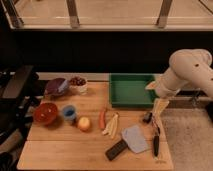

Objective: Place brush in red bowl

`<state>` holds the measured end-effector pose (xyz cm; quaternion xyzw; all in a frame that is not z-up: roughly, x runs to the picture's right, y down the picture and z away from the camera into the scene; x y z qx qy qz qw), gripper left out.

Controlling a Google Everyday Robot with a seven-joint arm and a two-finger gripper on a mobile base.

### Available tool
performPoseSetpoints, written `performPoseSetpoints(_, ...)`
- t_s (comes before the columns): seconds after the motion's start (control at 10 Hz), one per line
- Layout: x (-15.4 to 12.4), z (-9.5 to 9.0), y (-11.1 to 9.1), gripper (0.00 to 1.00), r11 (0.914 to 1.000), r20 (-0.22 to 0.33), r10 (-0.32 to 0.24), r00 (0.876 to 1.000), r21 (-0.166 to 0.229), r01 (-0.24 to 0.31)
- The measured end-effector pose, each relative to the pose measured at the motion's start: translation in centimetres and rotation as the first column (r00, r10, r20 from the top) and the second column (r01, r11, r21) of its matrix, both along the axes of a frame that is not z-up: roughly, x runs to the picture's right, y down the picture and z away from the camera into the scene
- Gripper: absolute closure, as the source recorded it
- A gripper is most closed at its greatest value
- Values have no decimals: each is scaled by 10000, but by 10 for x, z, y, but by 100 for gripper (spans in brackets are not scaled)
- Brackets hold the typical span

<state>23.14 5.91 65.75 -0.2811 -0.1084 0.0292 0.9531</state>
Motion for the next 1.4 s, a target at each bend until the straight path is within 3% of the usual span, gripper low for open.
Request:
performPoseSetpoints(0.2,15,6,7,20,9972,-538,718,9960,-173,-728)
performPoseSetpoints(0.5,40,24,23,20,9842,-1502,1599,9756,-519,-1693)
performPoseSetpoints(0.6,48,30,26,20,9746,-1780,2010,9633,-628,-2150)
performPoseSetpoints(0.8,73,45,44,20,9362,-2628,3084,9142,-864,-3406)
performPoseSetpoints(1.1,84,67,67,20,8997,-2905,3871,8751,-887,-4275)
performPoseSetpoints(1.4,89,81,85,20,8946,-2786,4163,8655,-444,-4446)
